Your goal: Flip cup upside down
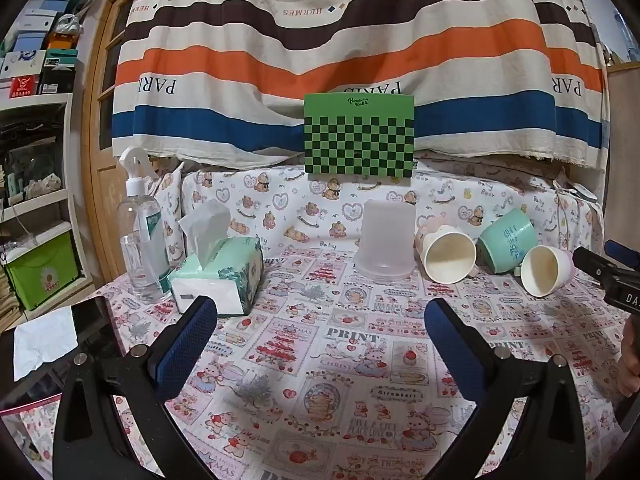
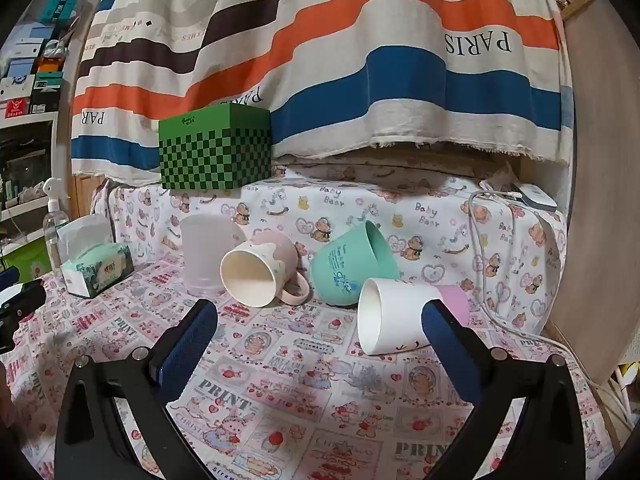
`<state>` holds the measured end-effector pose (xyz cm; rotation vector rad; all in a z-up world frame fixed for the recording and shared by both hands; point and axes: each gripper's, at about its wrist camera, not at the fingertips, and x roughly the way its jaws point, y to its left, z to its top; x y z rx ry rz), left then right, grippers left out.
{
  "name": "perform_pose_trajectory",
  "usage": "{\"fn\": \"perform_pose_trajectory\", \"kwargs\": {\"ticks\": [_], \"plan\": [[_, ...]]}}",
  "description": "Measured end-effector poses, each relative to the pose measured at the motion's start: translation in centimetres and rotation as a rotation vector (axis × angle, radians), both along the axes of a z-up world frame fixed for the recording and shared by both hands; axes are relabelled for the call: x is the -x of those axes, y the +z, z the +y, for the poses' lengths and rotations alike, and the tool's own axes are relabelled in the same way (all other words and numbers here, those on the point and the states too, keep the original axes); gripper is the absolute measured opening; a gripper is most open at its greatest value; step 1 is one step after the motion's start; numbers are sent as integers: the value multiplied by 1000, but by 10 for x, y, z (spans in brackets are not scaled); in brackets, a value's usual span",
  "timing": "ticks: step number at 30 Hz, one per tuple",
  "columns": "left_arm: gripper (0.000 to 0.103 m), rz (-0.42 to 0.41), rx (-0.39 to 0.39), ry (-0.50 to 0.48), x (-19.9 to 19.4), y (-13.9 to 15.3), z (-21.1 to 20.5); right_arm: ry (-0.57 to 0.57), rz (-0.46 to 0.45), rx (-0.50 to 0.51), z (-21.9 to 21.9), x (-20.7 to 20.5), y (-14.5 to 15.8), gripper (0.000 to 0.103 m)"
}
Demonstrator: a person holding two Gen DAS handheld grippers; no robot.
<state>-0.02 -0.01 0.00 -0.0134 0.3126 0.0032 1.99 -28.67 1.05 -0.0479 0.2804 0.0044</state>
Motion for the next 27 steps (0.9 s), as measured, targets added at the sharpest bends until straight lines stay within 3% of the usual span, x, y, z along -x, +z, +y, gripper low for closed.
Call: {"fn": "perform_pose_trajectory", "kwargs": {"ticks": [27], "plan": [[103, 4, 2, 0, 0, 0, 0, 0, 10, -2, 0, -1, 0, 103]]}}
